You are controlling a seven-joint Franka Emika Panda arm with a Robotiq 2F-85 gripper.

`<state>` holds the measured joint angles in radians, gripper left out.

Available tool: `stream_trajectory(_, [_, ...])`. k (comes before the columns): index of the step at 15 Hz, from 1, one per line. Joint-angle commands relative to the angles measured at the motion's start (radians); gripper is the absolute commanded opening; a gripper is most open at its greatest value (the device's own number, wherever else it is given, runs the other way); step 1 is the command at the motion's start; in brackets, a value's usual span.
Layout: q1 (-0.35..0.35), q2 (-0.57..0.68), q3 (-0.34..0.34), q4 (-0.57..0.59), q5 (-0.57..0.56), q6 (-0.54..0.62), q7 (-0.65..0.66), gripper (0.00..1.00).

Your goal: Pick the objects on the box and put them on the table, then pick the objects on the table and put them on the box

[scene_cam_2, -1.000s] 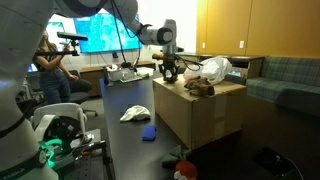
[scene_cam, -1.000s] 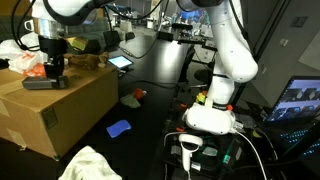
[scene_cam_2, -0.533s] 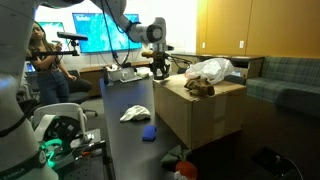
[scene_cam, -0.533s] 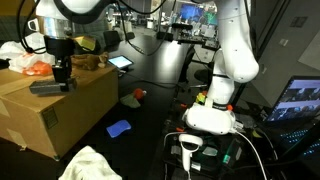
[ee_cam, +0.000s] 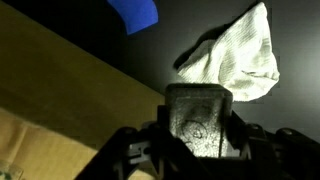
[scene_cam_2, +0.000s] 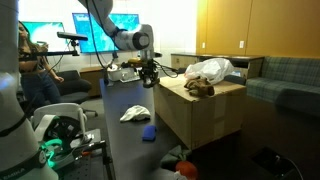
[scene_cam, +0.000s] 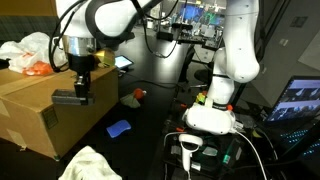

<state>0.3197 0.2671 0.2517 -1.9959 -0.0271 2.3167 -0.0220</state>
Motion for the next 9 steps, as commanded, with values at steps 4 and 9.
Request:
stream_trajectory(4, [0.037, -0.106, 0.030, -0.315, -0.040, 0.213, 0.122, 0.31])
stream_trajectory(9, [0.089, -0.094, 0.046, -0.393, -0.113, 0.273, 0.214, 0.31])
